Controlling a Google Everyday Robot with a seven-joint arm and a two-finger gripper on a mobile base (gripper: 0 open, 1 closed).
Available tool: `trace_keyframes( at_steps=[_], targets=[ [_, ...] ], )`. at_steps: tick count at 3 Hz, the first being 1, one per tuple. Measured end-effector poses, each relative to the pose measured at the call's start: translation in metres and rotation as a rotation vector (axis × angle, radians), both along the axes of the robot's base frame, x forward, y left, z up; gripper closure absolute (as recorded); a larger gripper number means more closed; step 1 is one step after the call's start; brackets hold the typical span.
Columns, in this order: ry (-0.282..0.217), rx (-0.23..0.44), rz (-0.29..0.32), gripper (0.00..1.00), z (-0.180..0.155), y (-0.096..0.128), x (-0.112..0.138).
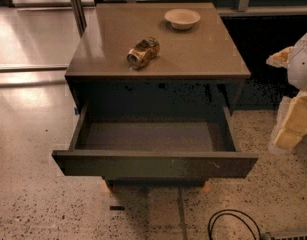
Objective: Close top drawer
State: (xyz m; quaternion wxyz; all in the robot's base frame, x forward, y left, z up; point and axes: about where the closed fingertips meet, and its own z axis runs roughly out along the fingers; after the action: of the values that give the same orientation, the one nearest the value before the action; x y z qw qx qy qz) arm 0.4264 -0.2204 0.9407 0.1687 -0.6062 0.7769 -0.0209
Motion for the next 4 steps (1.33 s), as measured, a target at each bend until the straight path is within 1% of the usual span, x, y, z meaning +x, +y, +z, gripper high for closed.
trace_keyframes(
  at_steps=[1,2,3,4],
  targets=[
    [0.064,0.013,0.004,0.0,-0.053,-0.001,-0.014],
    [0.144,0.035,-0.004,0.18,-0.105,0.0,-0.028],
    [0.154,0.032,-0.004,0.42,-0.11,0.0,-0.031],
    [0.154,0.032,-0.004,0.65,-0.11,0.0,-0.031]
  ],
)
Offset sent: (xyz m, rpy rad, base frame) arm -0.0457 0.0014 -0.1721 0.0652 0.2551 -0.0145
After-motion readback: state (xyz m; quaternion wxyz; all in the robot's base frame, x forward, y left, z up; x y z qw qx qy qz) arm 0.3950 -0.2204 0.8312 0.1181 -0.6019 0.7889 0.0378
